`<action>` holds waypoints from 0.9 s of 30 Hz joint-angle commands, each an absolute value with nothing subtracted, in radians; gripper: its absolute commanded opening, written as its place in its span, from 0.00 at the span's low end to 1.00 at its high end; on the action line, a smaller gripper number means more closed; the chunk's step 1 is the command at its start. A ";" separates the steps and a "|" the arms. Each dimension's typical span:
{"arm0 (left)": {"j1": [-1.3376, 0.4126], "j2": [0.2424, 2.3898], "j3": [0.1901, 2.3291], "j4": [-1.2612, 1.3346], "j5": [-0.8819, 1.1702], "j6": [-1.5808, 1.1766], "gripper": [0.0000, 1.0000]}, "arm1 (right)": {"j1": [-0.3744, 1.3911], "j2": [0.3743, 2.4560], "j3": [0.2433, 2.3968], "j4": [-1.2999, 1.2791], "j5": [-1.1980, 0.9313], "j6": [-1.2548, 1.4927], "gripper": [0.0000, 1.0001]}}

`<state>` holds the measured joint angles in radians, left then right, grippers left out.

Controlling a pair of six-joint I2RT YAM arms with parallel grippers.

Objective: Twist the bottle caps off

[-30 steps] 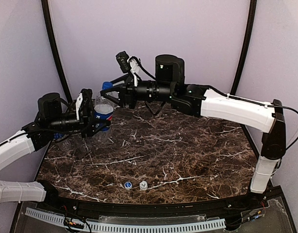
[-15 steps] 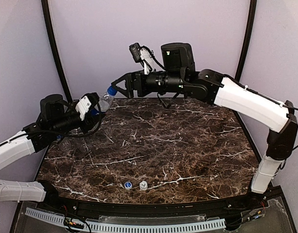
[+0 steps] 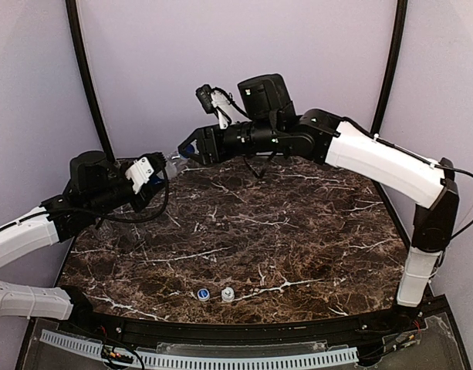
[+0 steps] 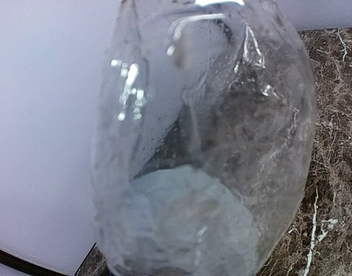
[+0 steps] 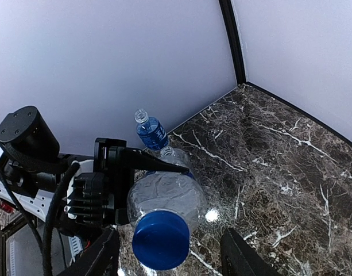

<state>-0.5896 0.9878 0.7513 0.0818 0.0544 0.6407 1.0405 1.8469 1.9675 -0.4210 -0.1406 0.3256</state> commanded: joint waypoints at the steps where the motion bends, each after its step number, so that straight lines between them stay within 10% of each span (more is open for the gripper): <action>1: -0.598 0.989 0.754 0.114 0.035 0.654 0.40 | 1.040 1.865 2.003 -0.433 -0.163 0.328 0.53; 12: -0.601 0.985 0.748 0.105 0.088 0.650 0.39 | 1.034 1.890 2.007 -0.425 -0.229 0.251 0.00; 27: -0.603 0.993 0.832 -0.270 0.861 0.511 0.36 | 1.109 1.785 1.837 -0.697 -0.615 -0.666 0.00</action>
<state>-0.5797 0.9859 0.7650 -0.2005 0.5095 0.5385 1.0298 1.8004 1.8824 -0.5724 -0.4801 -0.2779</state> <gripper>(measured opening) 0.377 0.267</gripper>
